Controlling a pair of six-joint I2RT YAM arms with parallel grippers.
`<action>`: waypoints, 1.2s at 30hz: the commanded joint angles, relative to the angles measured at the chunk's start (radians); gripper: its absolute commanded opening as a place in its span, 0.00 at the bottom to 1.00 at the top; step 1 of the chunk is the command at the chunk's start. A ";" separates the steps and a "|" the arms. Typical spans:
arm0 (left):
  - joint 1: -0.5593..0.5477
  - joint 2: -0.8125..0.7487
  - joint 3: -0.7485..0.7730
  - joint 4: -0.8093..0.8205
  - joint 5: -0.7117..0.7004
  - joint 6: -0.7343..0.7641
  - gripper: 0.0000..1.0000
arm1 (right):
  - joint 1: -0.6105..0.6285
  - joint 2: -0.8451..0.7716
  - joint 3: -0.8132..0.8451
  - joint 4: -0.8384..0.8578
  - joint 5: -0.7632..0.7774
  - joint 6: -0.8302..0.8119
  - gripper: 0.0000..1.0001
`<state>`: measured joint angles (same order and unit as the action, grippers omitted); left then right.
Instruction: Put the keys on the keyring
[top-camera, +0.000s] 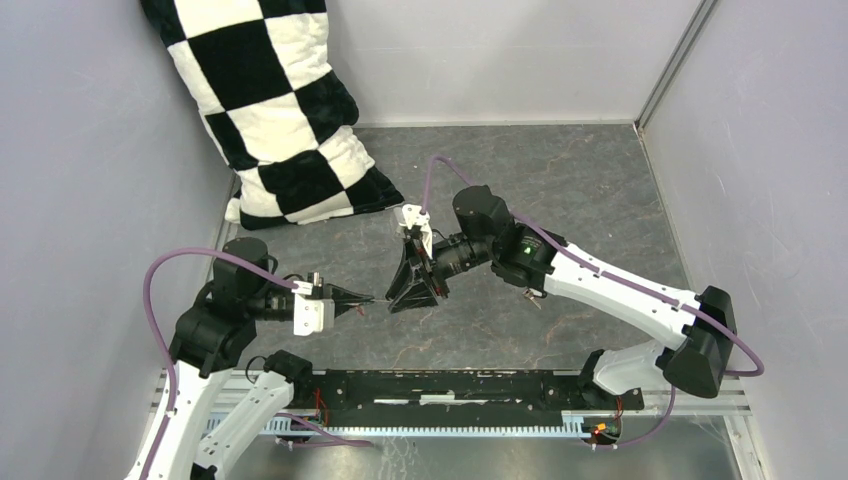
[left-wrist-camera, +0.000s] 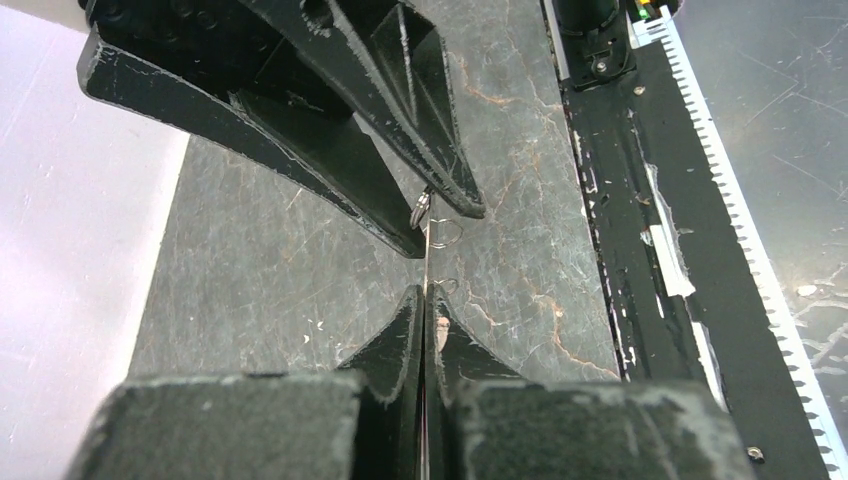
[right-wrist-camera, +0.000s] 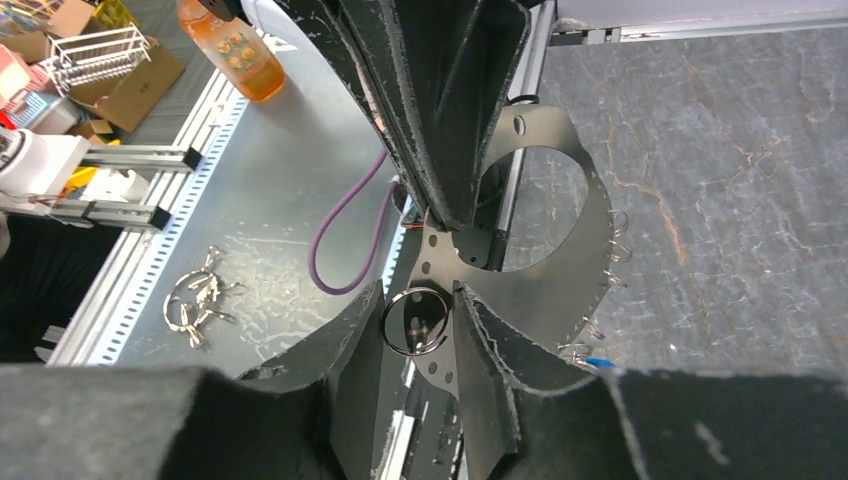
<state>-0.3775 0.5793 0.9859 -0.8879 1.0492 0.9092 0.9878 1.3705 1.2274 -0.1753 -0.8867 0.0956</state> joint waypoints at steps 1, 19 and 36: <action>0.000 -0.012 0.023 0.025 0.021 0.039 0.02 | -0.002 -0.033 -0.011 0.051 -0.058 0.005 0.31; 0.001 -0.040 0.010 0.089 -0.006 0.000 0.02 | -0.040 -0.269 -0.305 0.492 0.376 0.226 0.06; 0.001 -0.067 -0.032 0.138 -0.032 -0.014 0.09 | -0.040 -0.316 -0.369 0.621 0.434 0.344 0.01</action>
<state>-0.3767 0.5247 0.9646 -0.7456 0.9962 0.9081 0.9665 1.0874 0.8406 0.3489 -0.5167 0.4168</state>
